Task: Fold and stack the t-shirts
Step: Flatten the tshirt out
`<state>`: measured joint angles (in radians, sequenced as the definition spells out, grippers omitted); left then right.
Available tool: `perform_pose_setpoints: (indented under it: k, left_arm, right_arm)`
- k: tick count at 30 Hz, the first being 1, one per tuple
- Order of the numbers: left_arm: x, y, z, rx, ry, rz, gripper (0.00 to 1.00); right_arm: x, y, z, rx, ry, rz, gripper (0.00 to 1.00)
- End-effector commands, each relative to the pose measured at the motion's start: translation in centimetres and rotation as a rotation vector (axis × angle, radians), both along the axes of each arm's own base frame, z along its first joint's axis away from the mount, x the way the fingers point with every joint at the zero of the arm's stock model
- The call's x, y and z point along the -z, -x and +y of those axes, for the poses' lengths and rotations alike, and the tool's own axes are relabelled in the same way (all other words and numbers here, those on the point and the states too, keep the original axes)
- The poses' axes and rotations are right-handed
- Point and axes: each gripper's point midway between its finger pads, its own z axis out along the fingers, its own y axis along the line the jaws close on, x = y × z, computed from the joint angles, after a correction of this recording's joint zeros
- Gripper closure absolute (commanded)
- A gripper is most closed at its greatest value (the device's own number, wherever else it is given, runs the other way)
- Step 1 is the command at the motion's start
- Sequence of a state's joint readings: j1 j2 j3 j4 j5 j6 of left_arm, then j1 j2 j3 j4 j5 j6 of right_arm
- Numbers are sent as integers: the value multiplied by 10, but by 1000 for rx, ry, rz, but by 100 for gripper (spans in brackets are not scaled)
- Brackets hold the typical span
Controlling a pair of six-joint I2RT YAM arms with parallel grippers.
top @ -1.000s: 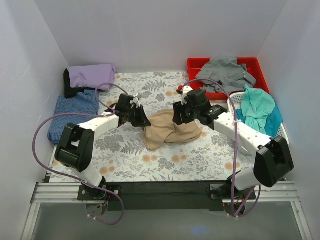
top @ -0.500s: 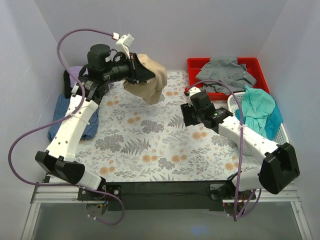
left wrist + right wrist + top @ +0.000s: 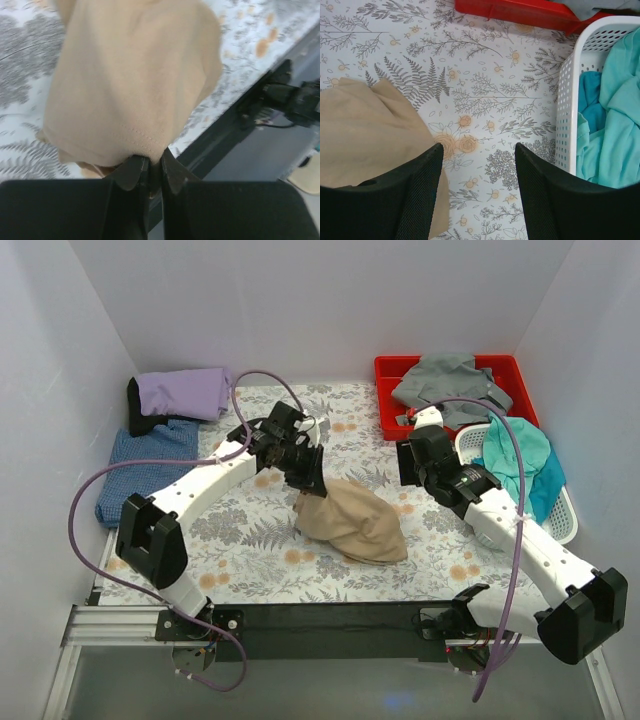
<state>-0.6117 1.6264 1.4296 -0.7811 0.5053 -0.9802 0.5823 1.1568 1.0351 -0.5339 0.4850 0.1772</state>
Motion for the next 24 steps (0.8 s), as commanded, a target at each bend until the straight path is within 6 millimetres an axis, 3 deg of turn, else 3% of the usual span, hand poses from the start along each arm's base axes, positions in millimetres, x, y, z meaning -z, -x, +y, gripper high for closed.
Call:
perform_pose_setpoints:
  k: [1, 4, 8, 10, 12, 14, 15, 18, 20, 21, 22, 23, 24]
  left_arm:
    - [-75, -23, 39, -166, -15, -300, 100]
    - [-102, -37, 75, -280, -101, -408, 100]
    - [-162, -40, 117, -374, -154, -547, 100]
    - [-182, -36, 121, -372, -142, -583, 100]
    - [-193, -26, 105, -291, -63, -582, 100]
    - [-177, -16, 68, -122, 57, -484, 100]
    - [-154, -15, 59, -84, 59, -410, 100]
    - [-51, -3, 11, 93, 73, -103, 100]
    - [-2, 4, -11, 154, 18, -29, 100]
    - [11, 7, -16, 155, 17, -3, 90]
    - [26, 6, -25, 166, -3, 11, 52]
    - [33, 2, -30, 153, -24, -1, 23]
    - [34, -6, -27, 120, -53, -33, 20]
  right_arm:
    - [-8, -2, -10, 47, 20, -29, 35]
    - [-1, -5, -7, 38, 24, -6, 35]
    - [10, -6, 4, 6, 4, 28, 35]
    - [16, -7, 8, -9, 0, 43, 35]
    - [23, -7, 11, -21, 0, 60, 34]
    - [26, -8, 12, -23, -3, 63, 34]
    - [28, -7, 11, -22, 2, 66, 35]
    - [31, -5, 3, 1, 23, 57, 34]
    - [31, -3, -3, 15, 36, 51, 34]
    - [34, -2, -5, 18, 42, 57, 34]
    - [33, -3, -7, 22, 38, 55, 34]
    - [35, -2, -7, 19, 35, 60, 34]
    - [34, -3, -8, 19, 32, 58, 34]
